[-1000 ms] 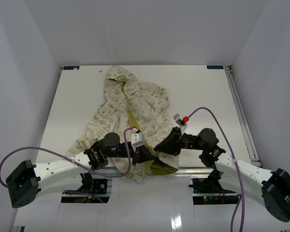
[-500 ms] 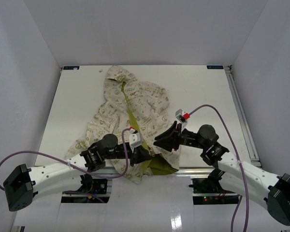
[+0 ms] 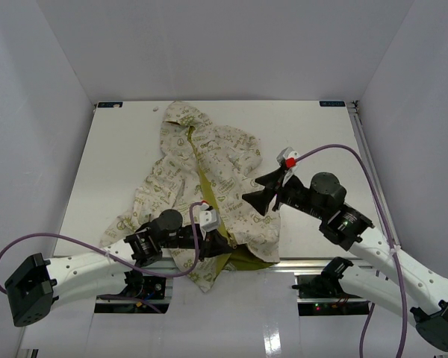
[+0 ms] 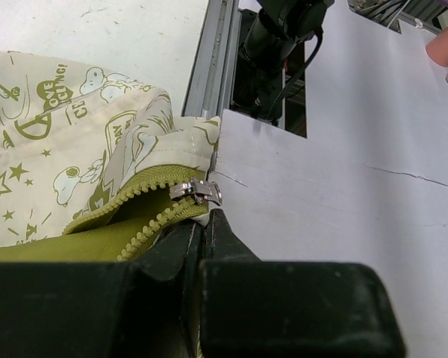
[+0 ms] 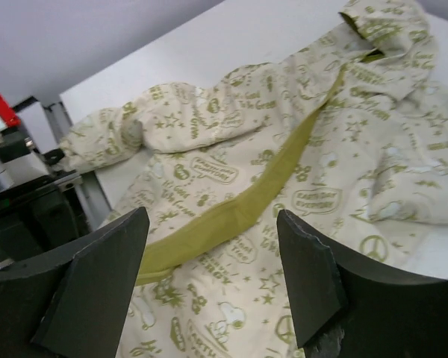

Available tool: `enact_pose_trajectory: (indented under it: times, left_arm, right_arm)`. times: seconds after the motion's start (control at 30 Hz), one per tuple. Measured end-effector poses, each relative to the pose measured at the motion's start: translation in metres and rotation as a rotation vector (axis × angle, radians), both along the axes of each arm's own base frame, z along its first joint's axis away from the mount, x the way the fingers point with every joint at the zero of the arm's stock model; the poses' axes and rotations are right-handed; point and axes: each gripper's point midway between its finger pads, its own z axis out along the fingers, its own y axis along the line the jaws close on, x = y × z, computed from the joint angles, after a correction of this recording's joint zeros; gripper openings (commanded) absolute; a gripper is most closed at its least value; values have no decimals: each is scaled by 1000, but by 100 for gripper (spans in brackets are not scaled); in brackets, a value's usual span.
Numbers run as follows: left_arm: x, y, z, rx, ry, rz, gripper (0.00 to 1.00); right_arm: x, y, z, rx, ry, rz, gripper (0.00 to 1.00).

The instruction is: Zip up the jacket

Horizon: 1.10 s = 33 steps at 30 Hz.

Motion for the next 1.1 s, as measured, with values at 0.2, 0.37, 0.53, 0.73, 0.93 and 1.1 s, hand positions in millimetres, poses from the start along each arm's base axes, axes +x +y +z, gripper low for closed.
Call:
enact_pose_trajectory:
  times: [0.2, 0.37, 0.53, 0.73, 0.93, 1.1]
  left_arm:
    - [-6, 3, -7, -14, 31, -26, 0]
    - [-12, 6, -11, -22, 65, -43, 0]
    - [-15, 8, -5, -46, 73, -53, 0]
    - [-17, 8, -2, -57, 79, -61, 0]
    - [-18, 8, 1, -66, 83, -71, 0]
    - [-18, 8, 3, -72, 82, -72, 0]
  right_arm:
    - [6, -1, 1, -194, -170, 1, 95]
    - [-25, -1, -7, -301, -383, 60, 89]
    - [-51, 7, -8, -383, -549, 101, 71]
    - [-120, 31, -36, -446, -743, 276, 76]
    - [-147, 30, -65, -593, -871, 304, 70]
    - [-149, 28, -53, -563, -896, 270, 72]
